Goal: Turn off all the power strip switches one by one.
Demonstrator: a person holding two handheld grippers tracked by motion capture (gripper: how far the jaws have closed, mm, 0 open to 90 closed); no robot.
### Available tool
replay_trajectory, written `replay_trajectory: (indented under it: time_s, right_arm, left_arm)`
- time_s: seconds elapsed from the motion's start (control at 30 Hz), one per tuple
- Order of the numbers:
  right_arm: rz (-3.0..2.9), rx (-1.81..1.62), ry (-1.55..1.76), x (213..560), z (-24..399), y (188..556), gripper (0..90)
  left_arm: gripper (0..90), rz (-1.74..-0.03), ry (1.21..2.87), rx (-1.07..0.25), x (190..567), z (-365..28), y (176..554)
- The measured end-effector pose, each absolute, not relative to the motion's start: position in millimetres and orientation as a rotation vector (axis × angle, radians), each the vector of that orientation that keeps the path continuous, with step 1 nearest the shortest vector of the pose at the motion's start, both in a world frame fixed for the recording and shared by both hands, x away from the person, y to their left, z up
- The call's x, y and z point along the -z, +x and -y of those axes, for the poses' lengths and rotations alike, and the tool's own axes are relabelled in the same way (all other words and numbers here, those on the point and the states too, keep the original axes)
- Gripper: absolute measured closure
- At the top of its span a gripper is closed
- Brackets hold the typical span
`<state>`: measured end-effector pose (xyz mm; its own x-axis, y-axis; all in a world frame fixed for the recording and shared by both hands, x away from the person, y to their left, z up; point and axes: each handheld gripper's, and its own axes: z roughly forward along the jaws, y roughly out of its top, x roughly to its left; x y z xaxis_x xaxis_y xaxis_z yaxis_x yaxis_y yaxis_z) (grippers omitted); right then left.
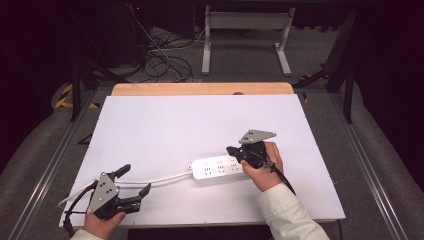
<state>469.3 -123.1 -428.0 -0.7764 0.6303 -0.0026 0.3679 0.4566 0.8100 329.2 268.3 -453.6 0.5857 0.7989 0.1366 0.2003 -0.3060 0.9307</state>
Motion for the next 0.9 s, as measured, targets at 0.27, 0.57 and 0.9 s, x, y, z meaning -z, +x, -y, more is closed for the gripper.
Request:
replay_trajectory:
  time_s: [0.27,0.57,0.9]
  right_arm:
    - [-2.478,-1.216,0.774,434,94,467,90.0]
    - [-2.504,-1.187,0.807,444,87,474,90.0]
    - [-2.528,-1.134,0.836,453,88,478,90.0]
  left_arm:
    - [16.9,-0.813,1.819,-0.752,454,-268,329]
    - [16.9,-0.808,1.823,-0.759,453,-269,330]
    - [16.8,-0.813,1.82,-0.752,454,-268,329]
